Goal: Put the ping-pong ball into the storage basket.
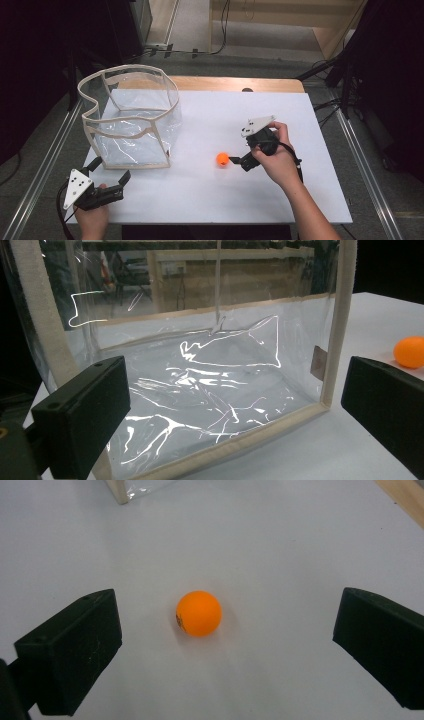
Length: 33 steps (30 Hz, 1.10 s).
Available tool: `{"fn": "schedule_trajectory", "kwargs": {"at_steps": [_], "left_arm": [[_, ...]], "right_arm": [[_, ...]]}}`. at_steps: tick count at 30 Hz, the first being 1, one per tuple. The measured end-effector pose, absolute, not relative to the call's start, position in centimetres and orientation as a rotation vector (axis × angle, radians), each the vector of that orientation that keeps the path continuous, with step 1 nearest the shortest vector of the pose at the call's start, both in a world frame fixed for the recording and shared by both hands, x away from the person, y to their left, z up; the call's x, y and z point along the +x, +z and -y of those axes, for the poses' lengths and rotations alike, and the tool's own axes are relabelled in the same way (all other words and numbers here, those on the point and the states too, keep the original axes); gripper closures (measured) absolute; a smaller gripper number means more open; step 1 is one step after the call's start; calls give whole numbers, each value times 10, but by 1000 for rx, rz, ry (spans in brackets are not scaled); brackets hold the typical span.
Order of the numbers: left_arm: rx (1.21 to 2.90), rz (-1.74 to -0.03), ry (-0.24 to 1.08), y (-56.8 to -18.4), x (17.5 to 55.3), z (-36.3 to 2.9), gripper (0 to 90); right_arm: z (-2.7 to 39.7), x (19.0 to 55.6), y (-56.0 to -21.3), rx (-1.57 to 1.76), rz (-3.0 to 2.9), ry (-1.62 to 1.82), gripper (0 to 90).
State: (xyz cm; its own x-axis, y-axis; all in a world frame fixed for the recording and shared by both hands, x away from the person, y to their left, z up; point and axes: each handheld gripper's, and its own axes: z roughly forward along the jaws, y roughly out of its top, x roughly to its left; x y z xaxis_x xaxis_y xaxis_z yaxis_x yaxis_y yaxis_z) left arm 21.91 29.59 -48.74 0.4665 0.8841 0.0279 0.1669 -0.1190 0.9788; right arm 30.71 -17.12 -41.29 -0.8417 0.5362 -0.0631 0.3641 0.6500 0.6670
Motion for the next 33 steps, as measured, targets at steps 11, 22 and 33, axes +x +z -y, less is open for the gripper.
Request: {"fn": "schedule_trajectory", "kwargs": {"at_steps": [11,22,33], "left_arm": [[1593,-934,798,-487,219,-296,1],[1592,-934,799,-487,219,-296,1],[1590,-934,797,-487,219,-297,1]], "right_arm": [[156,315,-417,687,-2686,908,0],[146,319,-423,666,-2755,847,0],[137,327,-434,650,-2822,775,0]]}}
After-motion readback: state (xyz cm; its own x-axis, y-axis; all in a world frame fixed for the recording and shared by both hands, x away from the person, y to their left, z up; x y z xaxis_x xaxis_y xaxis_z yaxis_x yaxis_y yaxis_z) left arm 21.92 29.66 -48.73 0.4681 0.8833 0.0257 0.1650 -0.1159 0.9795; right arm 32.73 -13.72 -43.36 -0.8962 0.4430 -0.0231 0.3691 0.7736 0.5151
